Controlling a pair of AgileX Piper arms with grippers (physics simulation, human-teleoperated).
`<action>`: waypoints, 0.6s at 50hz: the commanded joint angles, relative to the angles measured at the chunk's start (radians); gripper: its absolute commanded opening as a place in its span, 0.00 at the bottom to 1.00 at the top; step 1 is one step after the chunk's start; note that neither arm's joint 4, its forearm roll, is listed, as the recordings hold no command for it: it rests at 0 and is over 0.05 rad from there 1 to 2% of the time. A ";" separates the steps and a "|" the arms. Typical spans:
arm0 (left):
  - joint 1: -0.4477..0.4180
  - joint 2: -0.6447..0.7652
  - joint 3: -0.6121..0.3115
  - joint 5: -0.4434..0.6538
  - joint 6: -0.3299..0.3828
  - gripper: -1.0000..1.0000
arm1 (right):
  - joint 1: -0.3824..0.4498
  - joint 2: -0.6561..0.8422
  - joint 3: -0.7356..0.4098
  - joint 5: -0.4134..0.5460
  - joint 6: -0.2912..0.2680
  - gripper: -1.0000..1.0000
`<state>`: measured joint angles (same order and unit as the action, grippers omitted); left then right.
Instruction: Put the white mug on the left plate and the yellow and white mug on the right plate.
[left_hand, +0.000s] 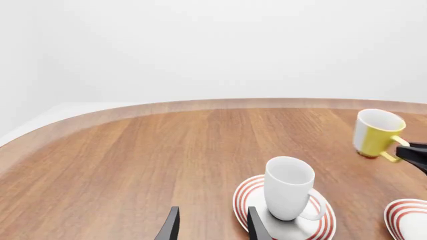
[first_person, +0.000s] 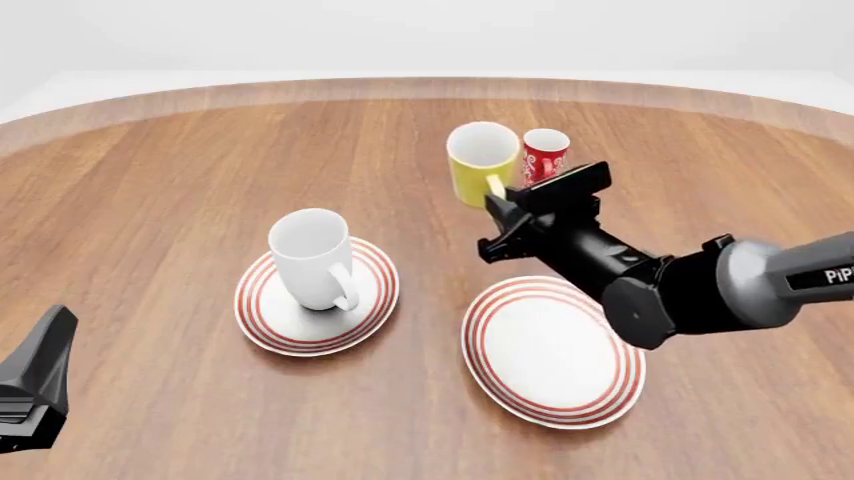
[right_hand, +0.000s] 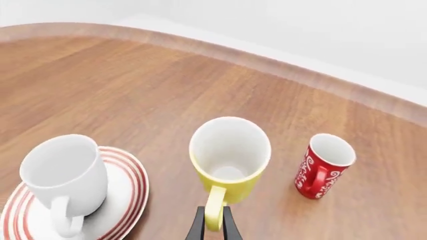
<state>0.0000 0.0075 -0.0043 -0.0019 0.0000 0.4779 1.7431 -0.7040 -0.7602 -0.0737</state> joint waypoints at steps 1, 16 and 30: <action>0.000 0.000 0.000 0.000 0.000 1.00 | 0.006 -0.091 0.092 -0.025 0.000 0.00; 0.000 0.000 0.000 0.000 0.000 1.00 | 0.007 -0.183 0.191 -0.040 -0.007 0.00; 0.000 0.000 0.000 0.000 0.000 1.00 | 0.009 -0.301 0.304 -0.044 -0.015 0.00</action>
<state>0.0000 0.0075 -0.0043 -0.0019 0.0000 0.4849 1.5246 -0.4756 -0.7982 -0.0907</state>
